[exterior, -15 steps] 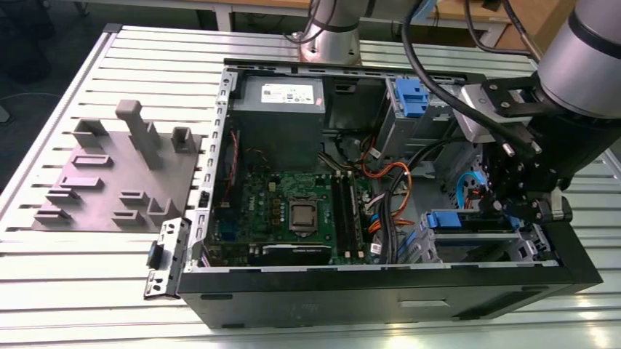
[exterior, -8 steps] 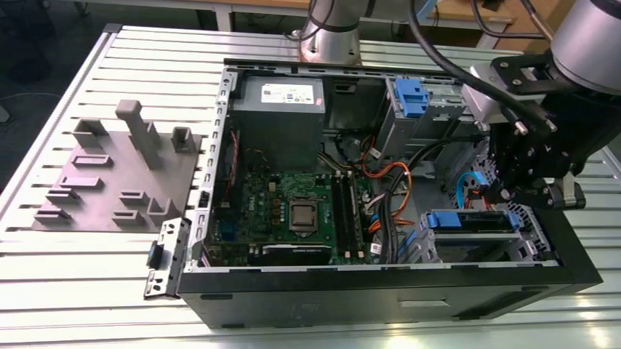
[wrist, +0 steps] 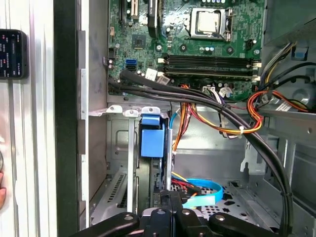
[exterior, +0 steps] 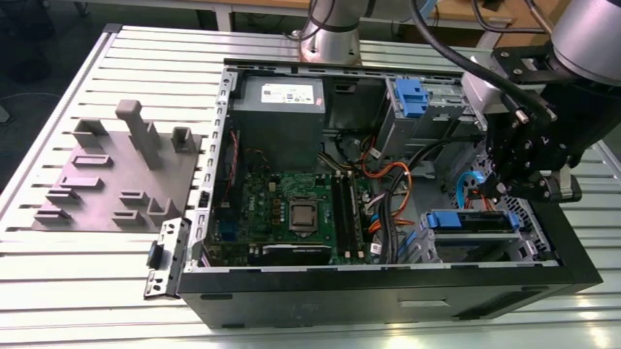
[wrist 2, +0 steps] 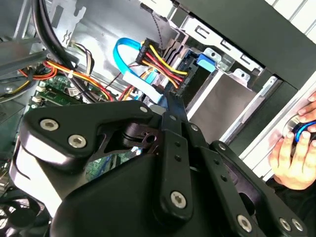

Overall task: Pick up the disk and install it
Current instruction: 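Insert the second disk wire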

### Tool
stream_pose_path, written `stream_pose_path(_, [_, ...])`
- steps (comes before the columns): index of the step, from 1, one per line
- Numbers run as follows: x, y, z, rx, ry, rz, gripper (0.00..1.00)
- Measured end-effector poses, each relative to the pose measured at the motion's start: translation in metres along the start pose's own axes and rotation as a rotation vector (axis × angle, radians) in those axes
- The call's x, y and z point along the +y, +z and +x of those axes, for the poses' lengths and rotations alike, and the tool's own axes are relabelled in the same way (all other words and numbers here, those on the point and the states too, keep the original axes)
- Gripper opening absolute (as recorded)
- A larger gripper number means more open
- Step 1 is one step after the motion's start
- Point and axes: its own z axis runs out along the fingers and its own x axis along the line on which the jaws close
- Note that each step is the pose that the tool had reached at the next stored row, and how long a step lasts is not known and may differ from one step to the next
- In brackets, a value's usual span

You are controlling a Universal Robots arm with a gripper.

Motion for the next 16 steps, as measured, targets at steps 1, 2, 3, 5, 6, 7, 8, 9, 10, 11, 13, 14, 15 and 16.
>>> stream_pose_path(1, [-0.0002, -0.0019, -0.0003, -0.0002, 0.000, -0.0013, 0.11])
stream_pose_path(2, [-0.0004, -0.0041, -0.0007, -0.0004, 0.000, -0.0019, 0.11])
stream_pose_path(3, [-0.0007, -0.0063, -0.0011, -0.0004, 0.000, -0.0026, 0.11])
stream_pose_path(5, [-0.0011, -0.0068, -0.0033, -0.0007, 0.000, -0.0058, 0.11])
stream_pose_path(6, [-0.0016, -0.0067, -0.0048, -0.0006, 0.000, -0.0086, 0.11])
stream_pose_path(7, [-0.0019, -0.0066, -0.0063, -0.0006, 0.000, -0.0125, 0.11])
stream_pose_path(8, [-0.0024, -0.0064, -0.0079, -0.0006, 0.000, -0.0172, 0.11])
stream_pose_path(9, [-0.0029, -0.0061, -0.0089, -0.0007, 0.000, -0.0225, 0.11])
stream_pose_path(10, [-0.0036, -0.0058, -0.0089, -0.0009, 0.000, -0.0263, 0.11])
stream_pose_path(11, [-0.0040, -0.0057, -0.0090, -0.0008, 0.000, -0.0285, 0.11])
stream_pose_path(13, [-0.0040, -0.0056, -0.0090, -0.0007, 0.000, -0.0289, 0.11])
stream_pose_path(14, [-0.0040, -0.0056, -0.0090, -0.0007, 0.000, -0.0289, 0.11])
stream_pose_path(15, [-0.0040, -0.0055, -0.0090, -0.0008, 0.000, -0.0289, 0.11])
stream_pose_path(16, [-0.0041, -0.0055, -0.0090, -0.0008, 0.000, -0.0289, 0.11])
